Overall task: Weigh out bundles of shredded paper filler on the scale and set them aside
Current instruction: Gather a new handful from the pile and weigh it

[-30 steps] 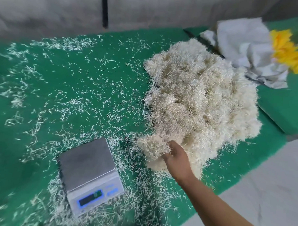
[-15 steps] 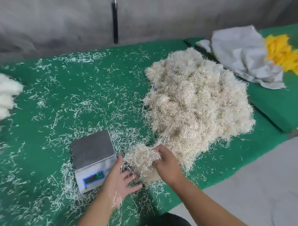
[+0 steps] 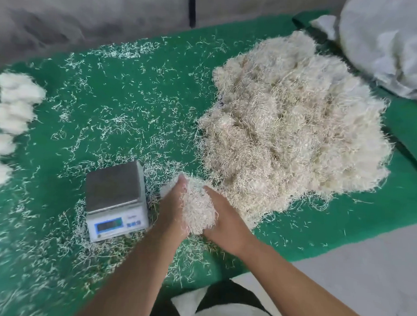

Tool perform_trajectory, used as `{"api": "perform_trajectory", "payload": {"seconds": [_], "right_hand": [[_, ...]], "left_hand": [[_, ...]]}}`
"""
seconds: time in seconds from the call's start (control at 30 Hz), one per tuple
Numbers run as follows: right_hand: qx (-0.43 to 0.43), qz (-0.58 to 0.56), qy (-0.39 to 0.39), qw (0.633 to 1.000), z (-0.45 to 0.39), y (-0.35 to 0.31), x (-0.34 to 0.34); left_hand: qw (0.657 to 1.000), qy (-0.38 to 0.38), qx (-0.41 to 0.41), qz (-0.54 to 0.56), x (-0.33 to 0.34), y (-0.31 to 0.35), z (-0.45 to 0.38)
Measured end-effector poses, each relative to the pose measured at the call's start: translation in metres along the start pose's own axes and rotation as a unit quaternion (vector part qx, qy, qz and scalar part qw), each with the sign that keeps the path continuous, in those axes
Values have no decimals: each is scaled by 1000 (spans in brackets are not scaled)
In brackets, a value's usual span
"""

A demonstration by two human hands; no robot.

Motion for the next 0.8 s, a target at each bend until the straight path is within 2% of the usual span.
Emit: {"api": "perform_trajectory", "payload": {"seconds": [0.1,0.17,0.23,0.3,0.33,0.4,0.47,0.53,0.6,0.67,0.73,0.8], "right_hand": [[36,33,5,999,-10,1,-16],[40,96,39,994,-23,-1,-29],[57,112,70,990,-37,0,-40],[110,43,107,987,-56,10,-54],[160,-42,138,976,-64,18,-66],[253,-163,215,929,-74,33,-97],[274,-188,257,908,-84,38,-125],[251,-201,248,914,-93,24,-133],[207,-236,187,931,-95,2,-121],[160,-198,147,956,-88,-20,-110],[111,-116,176,971,-72,-36,-106],[40,-85,216,972,-49,-52,-99]], "left_hand": [[998,22,0,-64,9,3,14],[997,33,11,-65,5,12,22],[996,51,39,-54,-9,24,29],[996,55,56,-47,-26,37,35],[995,59,57,-52,-35,42,40],[990,108,69,-62,-63,51,51],[979,176,75,-65,-93,54,62],[972,208,85,-63,-112,48,73],[972,202,88,-76,-116,41,82],[972,188,97,-101,-110,40,87],[967,177,117,-141,-95,50,95],[956,185,152,-170,-79,62,100]]}}
Point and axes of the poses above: each hand's wrist, its own z-axis away from the middle knuckle, its own x-axis out of the palm, y = z × x, the point moved 6 cm from there along -z, towards the middle knuckle, and after that the axes turned 5 degrees about -z, right-handed, at the moved point
